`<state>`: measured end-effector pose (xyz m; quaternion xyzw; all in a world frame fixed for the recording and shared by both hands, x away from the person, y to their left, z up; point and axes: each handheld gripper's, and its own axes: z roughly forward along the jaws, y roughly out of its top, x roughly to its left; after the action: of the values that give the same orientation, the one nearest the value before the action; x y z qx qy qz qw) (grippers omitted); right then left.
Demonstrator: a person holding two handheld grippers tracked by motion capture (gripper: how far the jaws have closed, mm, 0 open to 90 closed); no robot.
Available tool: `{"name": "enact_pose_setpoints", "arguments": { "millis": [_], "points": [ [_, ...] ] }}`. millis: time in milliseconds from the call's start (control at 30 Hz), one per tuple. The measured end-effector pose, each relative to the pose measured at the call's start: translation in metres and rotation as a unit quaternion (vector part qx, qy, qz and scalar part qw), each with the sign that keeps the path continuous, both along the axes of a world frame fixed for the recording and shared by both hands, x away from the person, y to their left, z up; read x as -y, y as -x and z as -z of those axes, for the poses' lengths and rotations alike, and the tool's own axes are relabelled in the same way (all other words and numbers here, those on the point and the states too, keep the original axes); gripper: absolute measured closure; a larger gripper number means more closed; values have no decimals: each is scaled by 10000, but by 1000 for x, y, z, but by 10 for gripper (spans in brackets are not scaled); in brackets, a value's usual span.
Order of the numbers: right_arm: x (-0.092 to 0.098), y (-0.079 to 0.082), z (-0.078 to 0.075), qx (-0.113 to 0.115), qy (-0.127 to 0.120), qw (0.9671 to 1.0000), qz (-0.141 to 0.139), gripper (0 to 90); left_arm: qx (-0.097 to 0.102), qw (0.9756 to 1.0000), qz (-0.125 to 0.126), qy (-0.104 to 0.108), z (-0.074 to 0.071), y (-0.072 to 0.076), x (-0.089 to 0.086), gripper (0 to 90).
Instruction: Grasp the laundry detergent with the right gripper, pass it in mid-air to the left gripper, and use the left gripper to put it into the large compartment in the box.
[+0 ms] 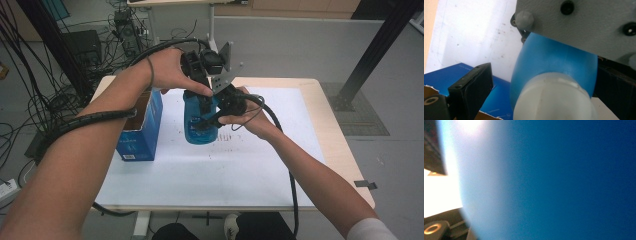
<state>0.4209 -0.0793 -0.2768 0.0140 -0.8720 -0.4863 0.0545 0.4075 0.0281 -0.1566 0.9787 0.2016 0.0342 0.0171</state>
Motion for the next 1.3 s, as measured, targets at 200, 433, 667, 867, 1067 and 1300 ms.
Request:
{"name": "enact_pose_setpoints", "arguments": {
  "millis": [200, 433, 667, 867, 1067, 1300],
  "points": [
    [-1, 0, 0, 61, -25, 10000, -16, 440, 18, 10000, 2, -32, 0, 1, 0, 59],
    [0, 0, -1, 86, -59, 9999, -10, 441, -2, 10000, 5, 16, -1, 2, 1, 56],
    [3, 4, -2, -101, 128, 9998, 80, 441, -21, 10000, 21, -18, 1, 2, 1, 57],
    [2, 4, -2, -25, 70, 10000, 27, 440, -11, 10000, 4, 36, -2, 3, 1, 57],
    [1, 3, -2, 56, 4, 10000, -4, 440, 2, 10000, -6, 21, -2, 3, 0, 59],
    [0, 3, -2, 82, -29, 10000, -30, 441, 11, 10000, -23, 27, -3, 4, -1, 58]
  ]
}}
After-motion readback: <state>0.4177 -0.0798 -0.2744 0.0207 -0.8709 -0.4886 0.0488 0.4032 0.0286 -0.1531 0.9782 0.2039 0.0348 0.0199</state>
